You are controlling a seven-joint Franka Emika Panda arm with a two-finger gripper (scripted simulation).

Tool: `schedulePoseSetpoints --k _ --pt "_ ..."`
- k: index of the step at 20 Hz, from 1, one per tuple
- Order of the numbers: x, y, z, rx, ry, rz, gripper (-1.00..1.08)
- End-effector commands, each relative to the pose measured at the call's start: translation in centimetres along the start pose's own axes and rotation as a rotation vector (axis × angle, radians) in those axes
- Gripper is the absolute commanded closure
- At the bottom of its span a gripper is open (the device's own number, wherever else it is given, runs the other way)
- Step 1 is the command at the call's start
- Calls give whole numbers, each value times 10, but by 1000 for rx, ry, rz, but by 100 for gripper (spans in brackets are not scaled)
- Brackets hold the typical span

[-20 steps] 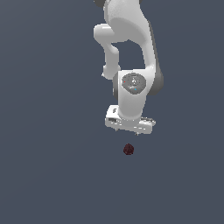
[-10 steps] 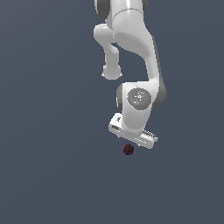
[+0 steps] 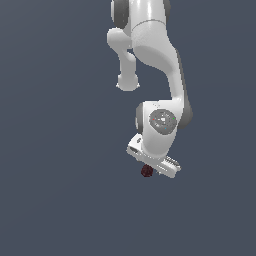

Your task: Pick up the object and move it to a goal position.

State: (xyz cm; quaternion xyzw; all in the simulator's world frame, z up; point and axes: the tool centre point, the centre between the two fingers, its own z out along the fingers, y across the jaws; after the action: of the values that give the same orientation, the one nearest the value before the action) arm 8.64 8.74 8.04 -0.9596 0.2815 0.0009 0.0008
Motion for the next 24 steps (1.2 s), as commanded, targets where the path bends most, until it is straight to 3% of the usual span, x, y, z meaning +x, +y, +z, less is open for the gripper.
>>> schedulePoseSetpoints --k 1,22,23,24 --pt "1 -1 2 -1 2 13 -92" --pt "1 -1 52 -1 2 15 -92" --pt "1 -1 52 -1 2 15 108" --pt "1 -1 52 -1 2 15 108"
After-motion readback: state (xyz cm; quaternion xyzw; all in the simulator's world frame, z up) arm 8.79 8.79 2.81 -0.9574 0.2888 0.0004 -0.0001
